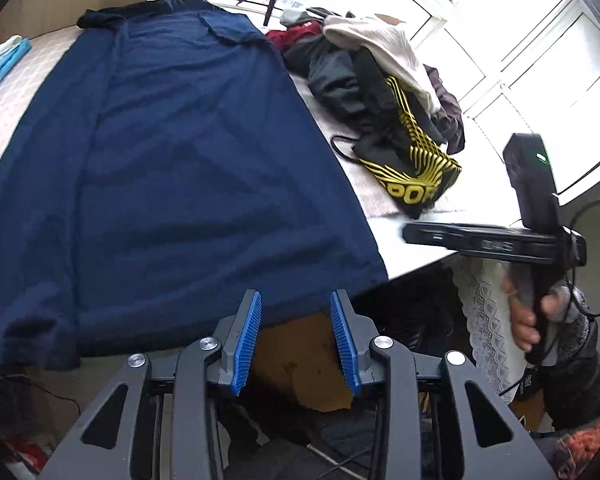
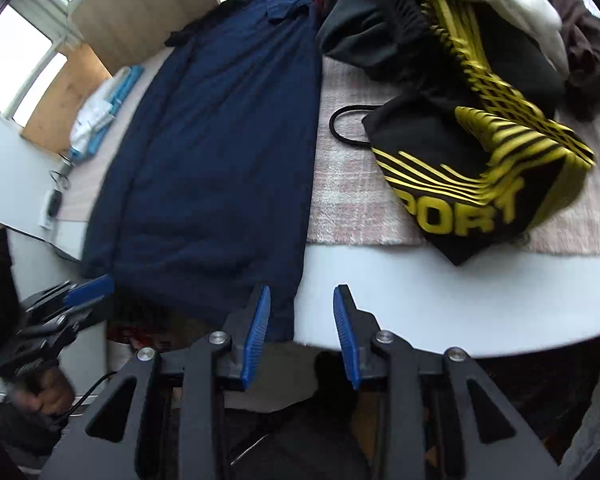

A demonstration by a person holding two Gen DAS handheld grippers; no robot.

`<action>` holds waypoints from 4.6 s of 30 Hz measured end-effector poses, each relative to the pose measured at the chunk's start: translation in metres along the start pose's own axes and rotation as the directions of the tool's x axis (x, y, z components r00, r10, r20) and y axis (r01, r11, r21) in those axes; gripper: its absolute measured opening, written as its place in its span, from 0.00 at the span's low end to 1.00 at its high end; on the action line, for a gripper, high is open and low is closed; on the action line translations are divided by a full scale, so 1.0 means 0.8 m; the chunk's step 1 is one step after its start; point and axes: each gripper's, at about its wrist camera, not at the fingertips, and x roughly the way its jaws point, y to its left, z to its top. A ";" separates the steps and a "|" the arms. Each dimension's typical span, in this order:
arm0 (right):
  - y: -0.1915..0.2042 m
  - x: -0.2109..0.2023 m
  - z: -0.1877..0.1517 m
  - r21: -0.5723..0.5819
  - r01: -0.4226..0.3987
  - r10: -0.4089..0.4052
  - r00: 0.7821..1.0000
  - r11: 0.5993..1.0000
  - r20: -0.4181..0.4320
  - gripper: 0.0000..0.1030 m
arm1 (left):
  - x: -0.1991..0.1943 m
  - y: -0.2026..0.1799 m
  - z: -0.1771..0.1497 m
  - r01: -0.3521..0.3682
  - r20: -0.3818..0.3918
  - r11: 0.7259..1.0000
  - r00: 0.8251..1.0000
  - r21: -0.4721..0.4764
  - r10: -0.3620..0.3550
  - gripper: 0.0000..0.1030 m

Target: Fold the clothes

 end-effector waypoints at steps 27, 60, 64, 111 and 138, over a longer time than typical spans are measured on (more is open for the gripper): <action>-0.045 -0.084 0.036 0.155 -0.044 0.028 0.994 0.987 0.108 0.32 | 0.140 -0.124 0.006 -0.063 -0.056 0.923 0.994 0.380 0.091 0.07; -0.020 0.216 0.553 0.041 0.066 -0.064 0.997 0.997 -0.045 0.32 | 0.090 -0.076 0.068 -0.041 -0.013 0.999 0.999 0.032 0.042 0.04; -0.010 0.223 0.554 -0.012 0.084 -0.085 0.994 0.996 -0.062 0.04 | 0.080 -0.060 0.065 -0.028 0.011 1.000 1.000 -0.014 0.028 0.04; 0.159 0.072 -0.013 -0.339 -0.015 0.029 0.999 0.941 0.036 0.33 | -0.061 0.132 -0.033 -0.184 -0.051 0.981 0.982 -0.063 0.181 0.11; 0.182 0.110 -0.040 -0.366 0.061 -0.027 0.995 0.929 0.097 0.03 | -0.051 0.169 0.011 -0.241 -0.059 0.965 0.967 0.098 0.248 0.15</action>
